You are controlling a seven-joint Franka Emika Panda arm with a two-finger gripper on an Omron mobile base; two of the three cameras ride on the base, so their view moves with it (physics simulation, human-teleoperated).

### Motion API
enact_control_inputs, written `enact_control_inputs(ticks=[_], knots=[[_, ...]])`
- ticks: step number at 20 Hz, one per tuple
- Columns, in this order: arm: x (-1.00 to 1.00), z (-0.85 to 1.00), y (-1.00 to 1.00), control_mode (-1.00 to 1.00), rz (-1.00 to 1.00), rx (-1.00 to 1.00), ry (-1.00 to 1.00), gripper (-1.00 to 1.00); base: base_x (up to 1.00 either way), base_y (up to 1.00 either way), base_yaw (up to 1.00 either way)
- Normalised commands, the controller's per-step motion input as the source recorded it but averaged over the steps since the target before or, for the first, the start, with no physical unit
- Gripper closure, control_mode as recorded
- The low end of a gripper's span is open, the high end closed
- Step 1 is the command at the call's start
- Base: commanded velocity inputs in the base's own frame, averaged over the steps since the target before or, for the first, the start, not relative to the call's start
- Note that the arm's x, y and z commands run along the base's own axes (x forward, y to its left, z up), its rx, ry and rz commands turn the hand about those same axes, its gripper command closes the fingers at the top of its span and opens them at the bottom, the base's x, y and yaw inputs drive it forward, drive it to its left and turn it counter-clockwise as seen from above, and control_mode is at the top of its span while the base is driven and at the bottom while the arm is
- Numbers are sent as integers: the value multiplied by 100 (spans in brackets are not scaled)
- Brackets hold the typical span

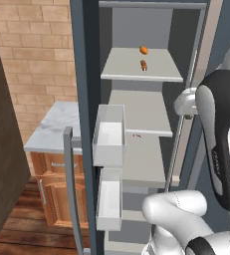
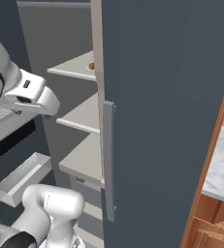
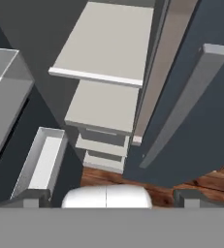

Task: Store the kebab skewer in the freezer for long-term storage. Close the freezer door after placing the cooked food.

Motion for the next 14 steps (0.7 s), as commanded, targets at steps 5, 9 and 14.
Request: enact_control_inputs(ticks=[5,9,14], knots=[[-39,-66,-19,-100,-3,-2,8,-100,0,0,0],[-17,-59,-31,-100,-1,0,10,-100,0,0,0],[0,-60,-19,-100,0,0,16,-100,0,0,0]])
